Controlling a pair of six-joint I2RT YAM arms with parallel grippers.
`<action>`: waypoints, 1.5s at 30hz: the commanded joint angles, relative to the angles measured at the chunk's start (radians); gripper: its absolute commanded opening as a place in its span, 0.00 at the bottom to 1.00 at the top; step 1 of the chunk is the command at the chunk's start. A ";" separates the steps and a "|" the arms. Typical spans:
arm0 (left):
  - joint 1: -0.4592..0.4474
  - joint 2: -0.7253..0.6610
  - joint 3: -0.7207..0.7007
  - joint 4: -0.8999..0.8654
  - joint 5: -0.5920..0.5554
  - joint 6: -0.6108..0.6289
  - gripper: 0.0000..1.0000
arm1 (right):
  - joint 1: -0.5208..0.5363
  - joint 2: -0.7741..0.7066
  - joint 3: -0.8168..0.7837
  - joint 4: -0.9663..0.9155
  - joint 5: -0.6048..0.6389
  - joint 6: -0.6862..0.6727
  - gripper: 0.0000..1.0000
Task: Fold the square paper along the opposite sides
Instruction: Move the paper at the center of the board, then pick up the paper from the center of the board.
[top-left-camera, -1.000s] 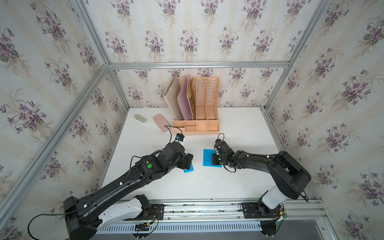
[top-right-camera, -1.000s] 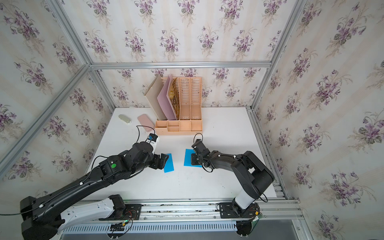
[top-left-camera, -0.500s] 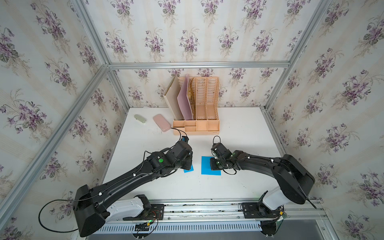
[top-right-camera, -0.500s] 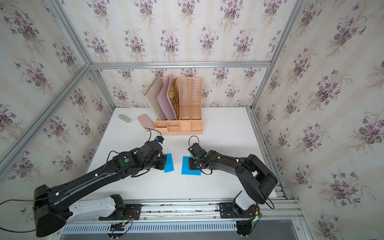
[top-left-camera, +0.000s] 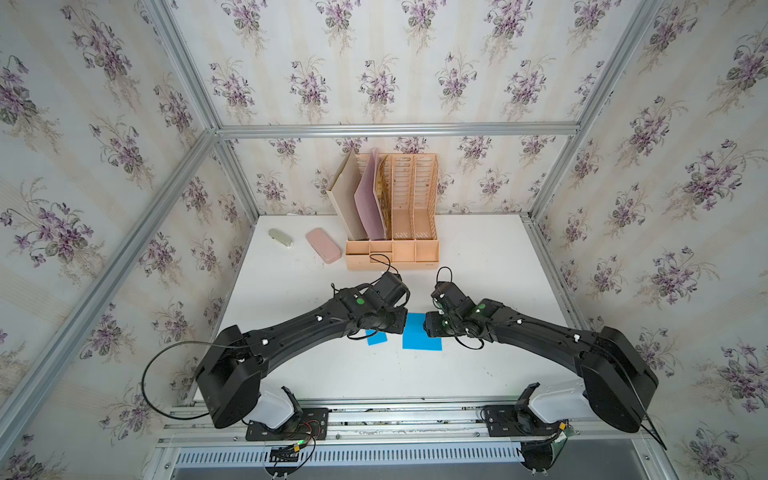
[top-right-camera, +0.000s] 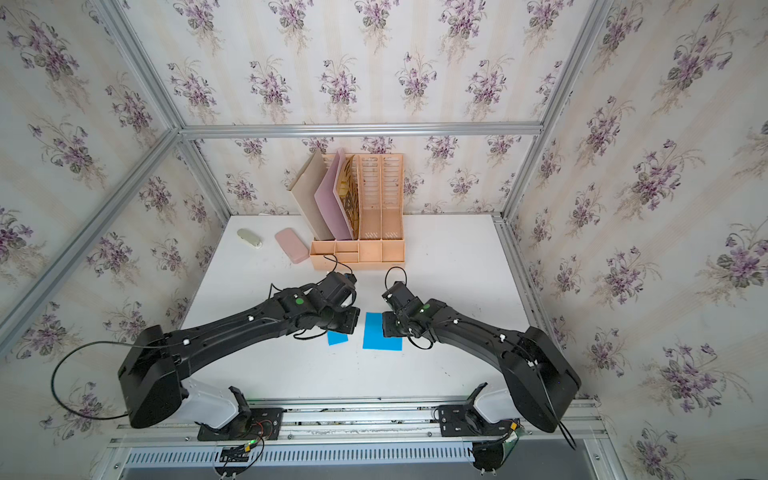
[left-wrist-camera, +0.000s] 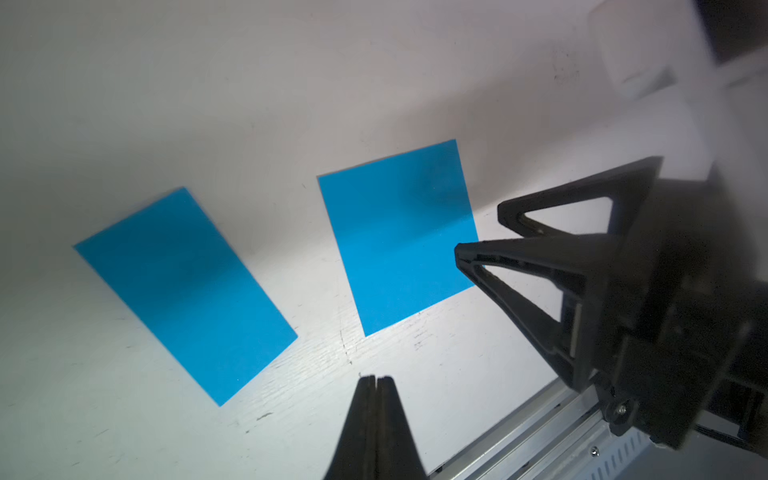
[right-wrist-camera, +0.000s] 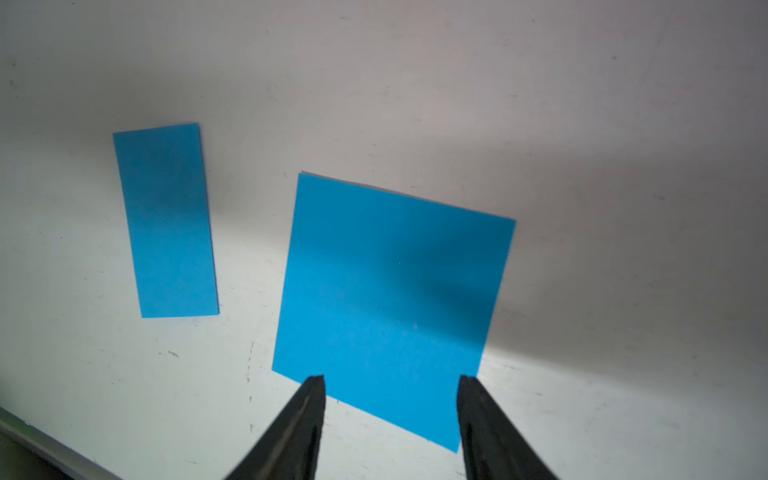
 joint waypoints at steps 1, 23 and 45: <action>0.007 0.050 -0.004 0.108 0.093 -0.058 0.00 | -0.030 0.001 -0.012 0.020 -0.023 0.009 0.62; 0.023 0.339 0.132 0.039 0.040 -0.108 0.00 | -0.116 0.108 -0.016 0.053 -0.150 -0.018 0.63; 0.023 0.386 0.104 0.095 0.077 -0.113 0.00 | -0.116 0.123 -0.082 0.096 -0.175 0.018 0.63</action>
